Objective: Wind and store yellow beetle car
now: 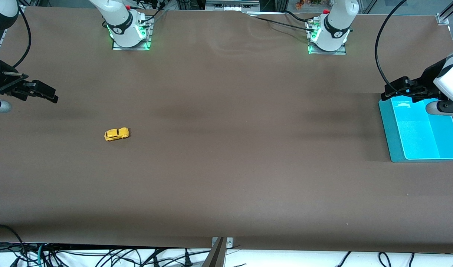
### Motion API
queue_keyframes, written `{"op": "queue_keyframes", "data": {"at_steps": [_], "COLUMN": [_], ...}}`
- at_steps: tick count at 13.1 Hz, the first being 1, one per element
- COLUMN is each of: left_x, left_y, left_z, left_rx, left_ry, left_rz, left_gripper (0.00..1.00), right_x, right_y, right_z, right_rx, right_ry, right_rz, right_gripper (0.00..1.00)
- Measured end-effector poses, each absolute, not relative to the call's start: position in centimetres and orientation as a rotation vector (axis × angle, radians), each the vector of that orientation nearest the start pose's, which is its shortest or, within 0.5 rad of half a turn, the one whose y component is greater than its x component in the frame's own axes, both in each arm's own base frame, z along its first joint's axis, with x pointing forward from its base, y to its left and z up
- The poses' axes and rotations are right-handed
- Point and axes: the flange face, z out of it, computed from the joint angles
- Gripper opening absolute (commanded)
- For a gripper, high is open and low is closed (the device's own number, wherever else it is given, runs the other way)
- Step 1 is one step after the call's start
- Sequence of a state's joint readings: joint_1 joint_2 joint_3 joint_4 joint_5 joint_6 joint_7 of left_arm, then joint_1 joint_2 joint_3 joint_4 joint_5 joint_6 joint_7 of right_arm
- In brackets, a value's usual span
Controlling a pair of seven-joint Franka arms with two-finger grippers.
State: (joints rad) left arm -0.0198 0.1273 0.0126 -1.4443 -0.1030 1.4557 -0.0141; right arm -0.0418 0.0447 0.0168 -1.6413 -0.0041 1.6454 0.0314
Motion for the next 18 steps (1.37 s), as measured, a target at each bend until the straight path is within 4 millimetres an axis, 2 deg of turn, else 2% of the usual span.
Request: {"op": "queue_keyframes", "data": {"at_steps": [18], "left_x": [58.32], "left_y": [-1.31], "left_z": [60.25], "left_rx": [-3.237], "left_ry": [-0.013], "left_rz": [0.168], "left_gripper": [1.0], "right_x": [56.82], "right_y": [-1.5], "right_z": [57.61], "right_rx": [-3.143], "right_ry": [0.081], "right_rz": [0.091], "right_gripper": [1.0]}}
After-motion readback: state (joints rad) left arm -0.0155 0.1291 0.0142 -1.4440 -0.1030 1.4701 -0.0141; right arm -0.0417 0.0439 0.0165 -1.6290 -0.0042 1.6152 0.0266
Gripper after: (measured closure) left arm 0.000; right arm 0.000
